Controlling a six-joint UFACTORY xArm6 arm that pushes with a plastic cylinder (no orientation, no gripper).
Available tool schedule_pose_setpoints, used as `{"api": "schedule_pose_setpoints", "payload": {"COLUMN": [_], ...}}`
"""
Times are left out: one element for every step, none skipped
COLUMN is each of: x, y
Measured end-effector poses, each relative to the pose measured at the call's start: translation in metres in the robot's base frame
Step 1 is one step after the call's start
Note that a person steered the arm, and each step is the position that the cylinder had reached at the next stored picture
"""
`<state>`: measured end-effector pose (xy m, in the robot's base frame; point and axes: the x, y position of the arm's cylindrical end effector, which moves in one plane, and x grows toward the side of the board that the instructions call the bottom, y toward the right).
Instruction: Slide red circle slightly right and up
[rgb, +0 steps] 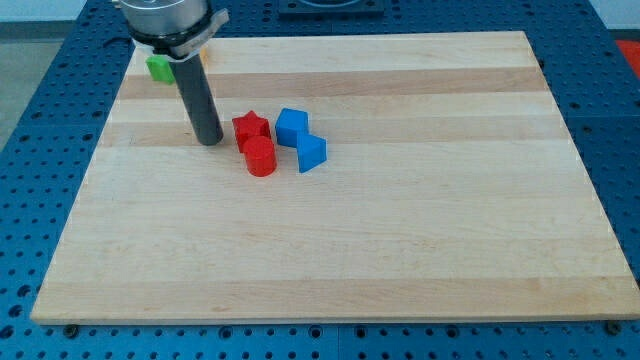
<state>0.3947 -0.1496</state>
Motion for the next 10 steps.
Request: {"api": "schedule_pose_setpoints", "payload": {"x": [0.0,-0.001,0.003,0.015,0.028,0.035,0.035,0.035,0.035,0.062], "y": [0.029,0.053,0.038,0.003,-0.019,-0.014,0.015,0.049,0.066,0.054]}}
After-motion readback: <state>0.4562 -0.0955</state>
